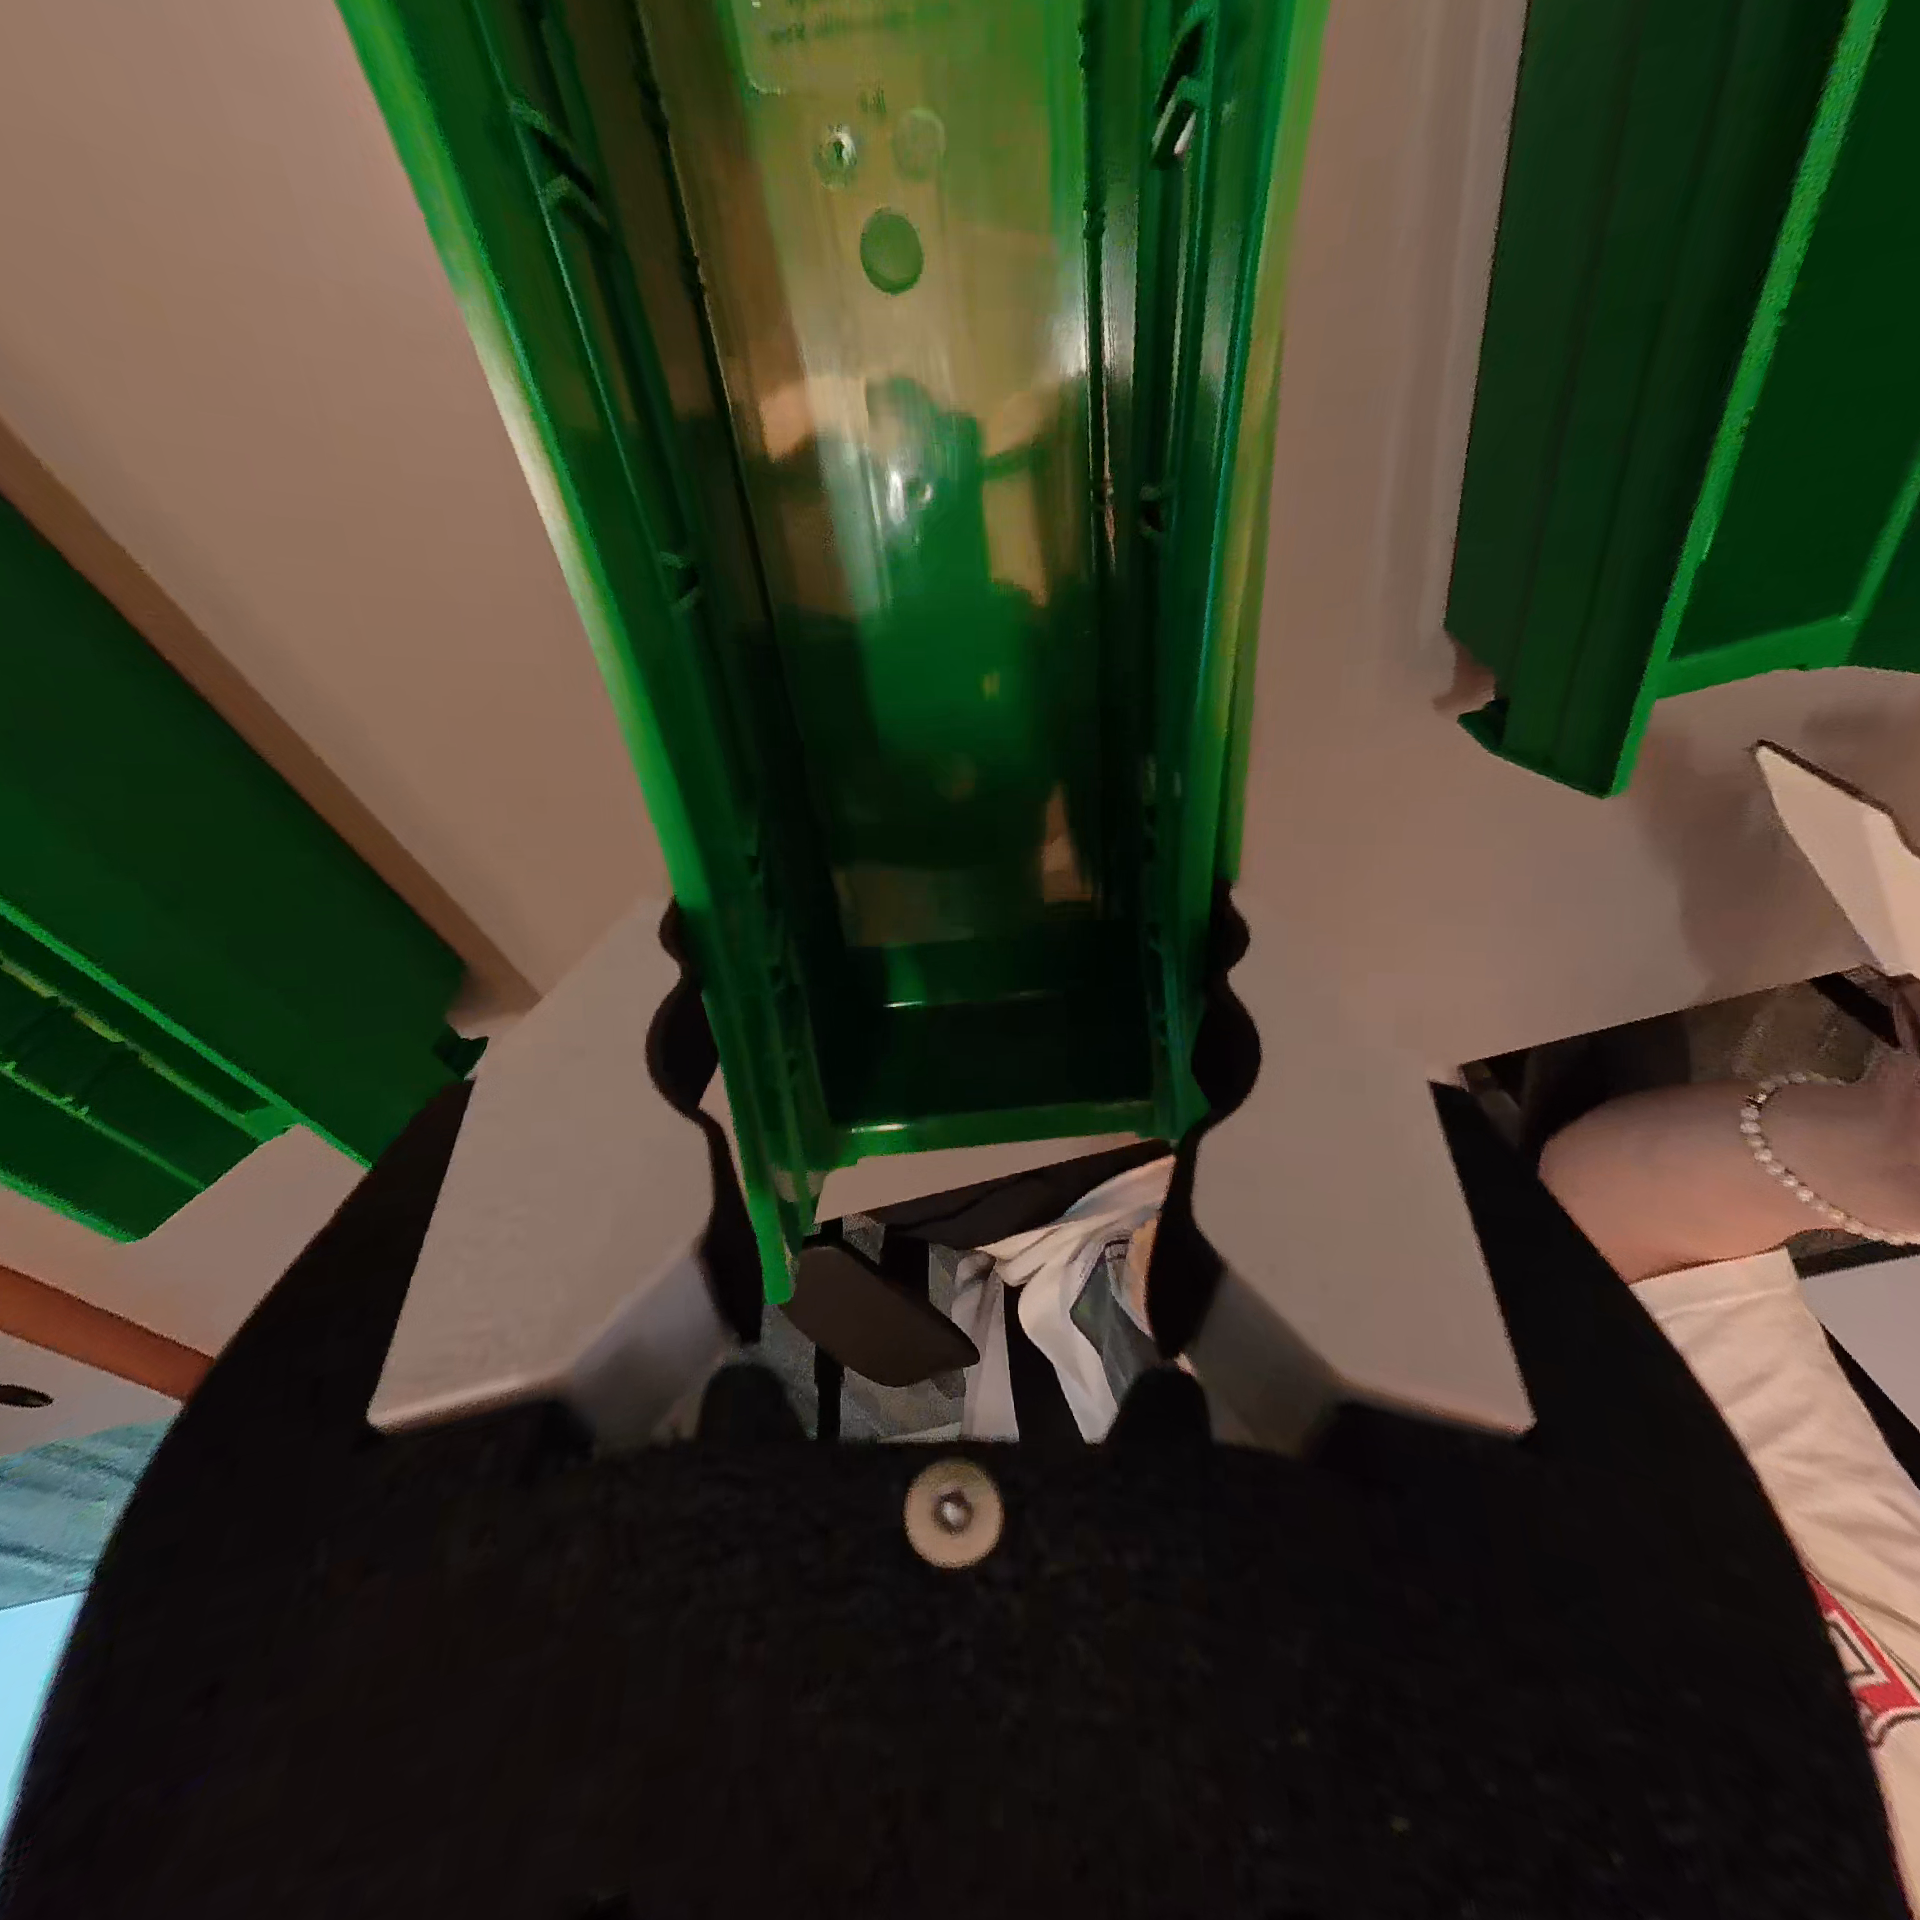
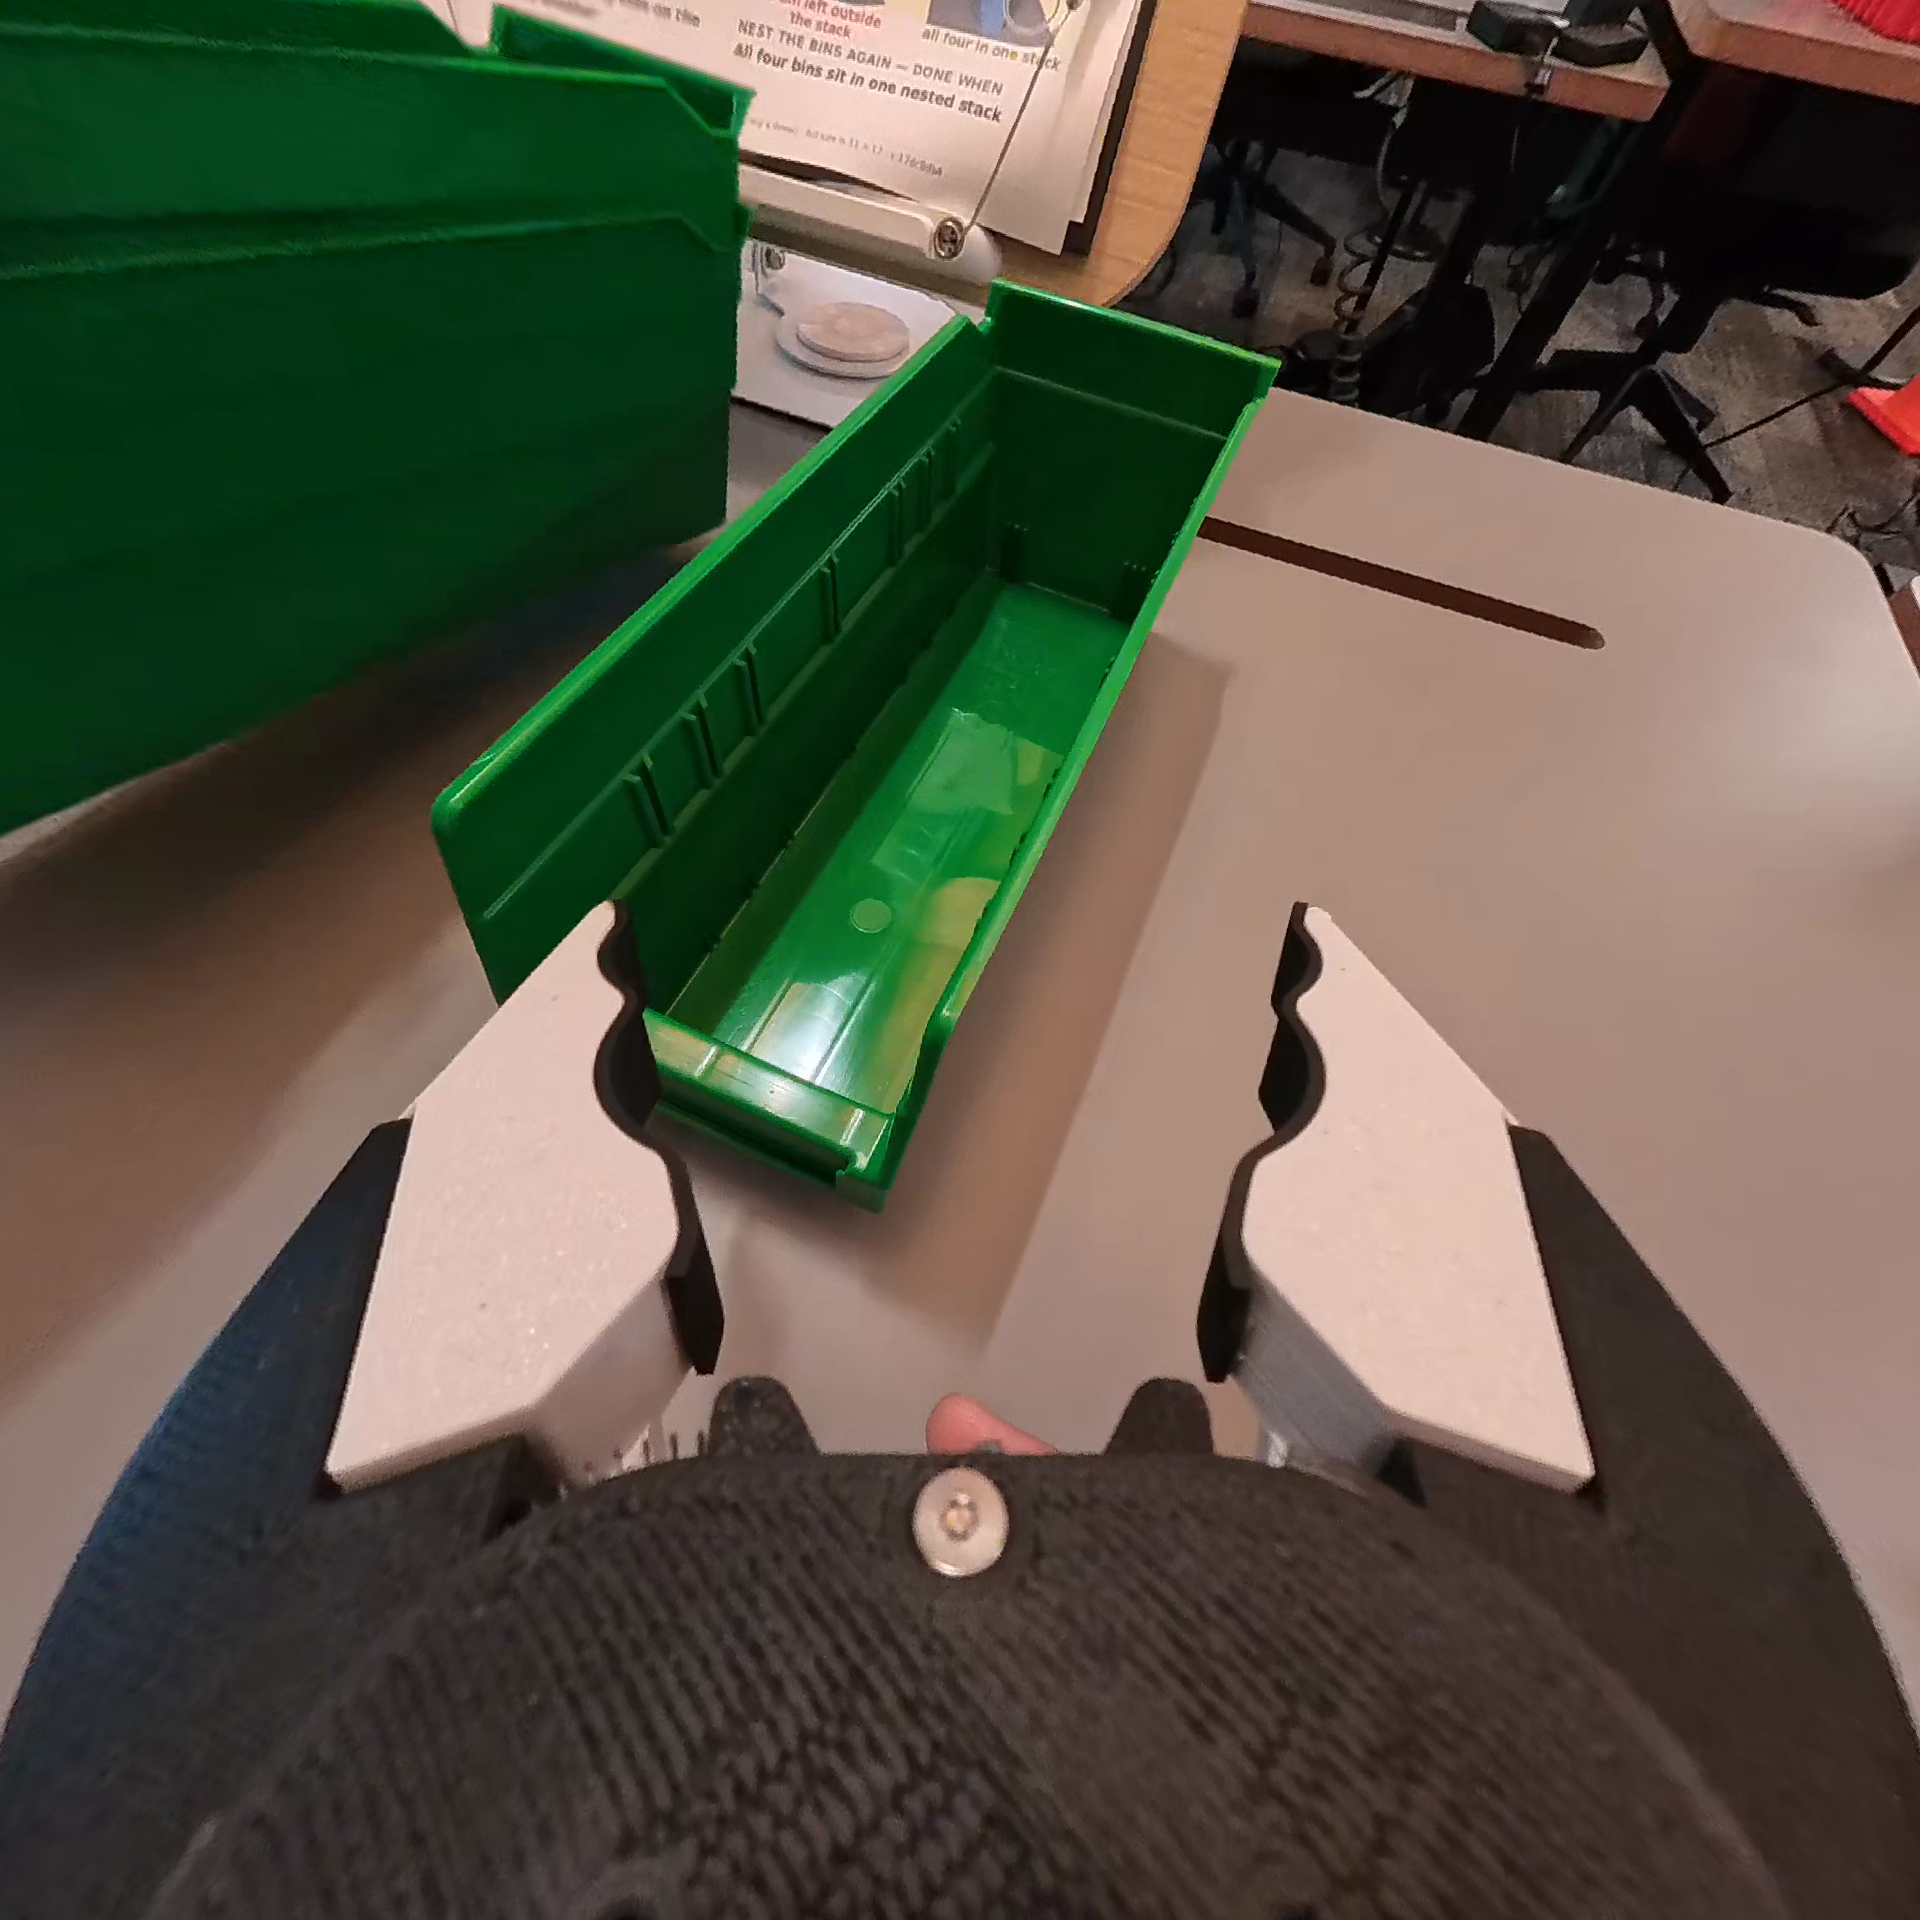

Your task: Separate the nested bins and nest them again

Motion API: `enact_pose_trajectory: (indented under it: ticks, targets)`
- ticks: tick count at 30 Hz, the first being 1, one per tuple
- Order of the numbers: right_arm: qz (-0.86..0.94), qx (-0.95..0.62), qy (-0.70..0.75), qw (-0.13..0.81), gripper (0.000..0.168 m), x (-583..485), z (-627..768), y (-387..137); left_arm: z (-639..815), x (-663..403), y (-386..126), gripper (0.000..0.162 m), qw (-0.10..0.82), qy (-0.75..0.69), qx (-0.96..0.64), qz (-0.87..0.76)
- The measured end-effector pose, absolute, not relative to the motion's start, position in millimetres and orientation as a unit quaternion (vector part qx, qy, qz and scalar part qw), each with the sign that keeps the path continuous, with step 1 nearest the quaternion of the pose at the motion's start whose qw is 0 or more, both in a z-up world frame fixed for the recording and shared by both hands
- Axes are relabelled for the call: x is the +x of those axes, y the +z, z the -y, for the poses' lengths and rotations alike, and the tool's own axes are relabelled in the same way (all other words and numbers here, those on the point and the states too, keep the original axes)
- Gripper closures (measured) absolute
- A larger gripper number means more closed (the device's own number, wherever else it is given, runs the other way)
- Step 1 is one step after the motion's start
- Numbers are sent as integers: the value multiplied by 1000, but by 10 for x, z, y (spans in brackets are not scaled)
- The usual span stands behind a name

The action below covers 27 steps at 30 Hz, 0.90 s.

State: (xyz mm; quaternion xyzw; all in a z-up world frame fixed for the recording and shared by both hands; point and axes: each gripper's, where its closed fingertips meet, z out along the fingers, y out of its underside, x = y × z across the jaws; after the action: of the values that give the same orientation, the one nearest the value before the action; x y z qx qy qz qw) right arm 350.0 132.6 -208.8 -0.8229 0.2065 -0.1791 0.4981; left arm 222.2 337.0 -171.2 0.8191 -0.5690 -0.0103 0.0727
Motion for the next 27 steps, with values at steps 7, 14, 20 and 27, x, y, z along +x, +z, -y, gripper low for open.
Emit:
enact_pose_trajectory:
  ticks: [7,14,20,27]
  targets:
    - [-205,-827,-176,493,49,3492,-1344,-2137,-3283,2171,-1958,59,96,-15,819,566]
    - [-207,-827,-178,491,49,3508,-1327,-2139,-3395,2156,-2152,44,75,-77,782,614]
    - [-218,-826,-176,489,49,3576,-1274,-2176,-3648,2754,-1987,36,-46,-16,778,627]
    - [-228,-823,-176,490,49,3633,-1218,-2178,-3755,3242,-1939,30,-98,-3,730,677]
